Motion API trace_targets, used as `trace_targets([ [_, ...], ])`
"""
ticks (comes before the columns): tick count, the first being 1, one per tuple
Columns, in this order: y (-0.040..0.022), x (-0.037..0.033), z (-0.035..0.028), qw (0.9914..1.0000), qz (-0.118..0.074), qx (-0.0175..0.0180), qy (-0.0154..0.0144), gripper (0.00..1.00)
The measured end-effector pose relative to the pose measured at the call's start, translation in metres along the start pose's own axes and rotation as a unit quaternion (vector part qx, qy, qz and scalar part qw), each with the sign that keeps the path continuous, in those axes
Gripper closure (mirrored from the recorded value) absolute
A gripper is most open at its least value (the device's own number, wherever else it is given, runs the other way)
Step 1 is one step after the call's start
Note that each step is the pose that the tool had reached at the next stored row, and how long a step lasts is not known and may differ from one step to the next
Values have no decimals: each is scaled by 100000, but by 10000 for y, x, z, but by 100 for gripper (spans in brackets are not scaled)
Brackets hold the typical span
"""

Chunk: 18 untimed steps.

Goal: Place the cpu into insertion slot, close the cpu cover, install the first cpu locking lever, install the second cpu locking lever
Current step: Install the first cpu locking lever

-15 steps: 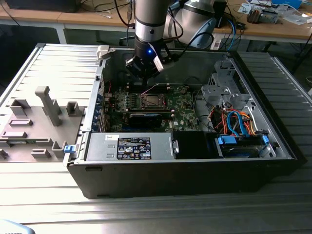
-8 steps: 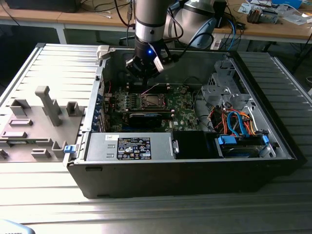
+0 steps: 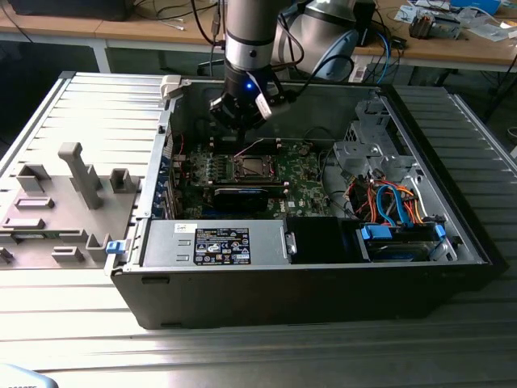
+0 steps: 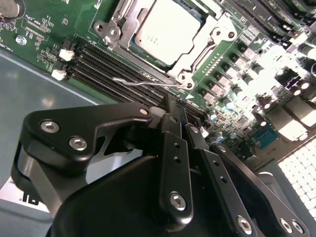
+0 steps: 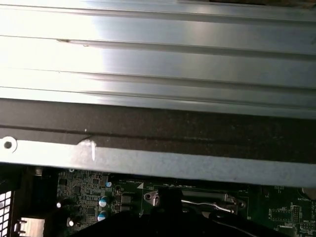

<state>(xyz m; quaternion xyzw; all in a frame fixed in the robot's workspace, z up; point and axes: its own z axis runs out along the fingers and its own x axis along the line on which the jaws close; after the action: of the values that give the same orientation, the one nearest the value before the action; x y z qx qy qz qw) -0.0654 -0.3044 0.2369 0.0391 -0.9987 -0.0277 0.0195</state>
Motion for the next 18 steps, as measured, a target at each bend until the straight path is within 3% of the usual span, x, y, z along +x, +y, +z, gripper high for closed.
trace_targets([
  [2, 28, -5, 11, 99997, 36, 795, 71, 89],
  [3, 46, -7, 19, 99991, 55, 1361, 113, 89],
  [6, 75, -12, 36, 99978, 86, 2087, 169, 89],
  [18, 94, -48, 138, 99976, 86, 2168, 169, 89],
])
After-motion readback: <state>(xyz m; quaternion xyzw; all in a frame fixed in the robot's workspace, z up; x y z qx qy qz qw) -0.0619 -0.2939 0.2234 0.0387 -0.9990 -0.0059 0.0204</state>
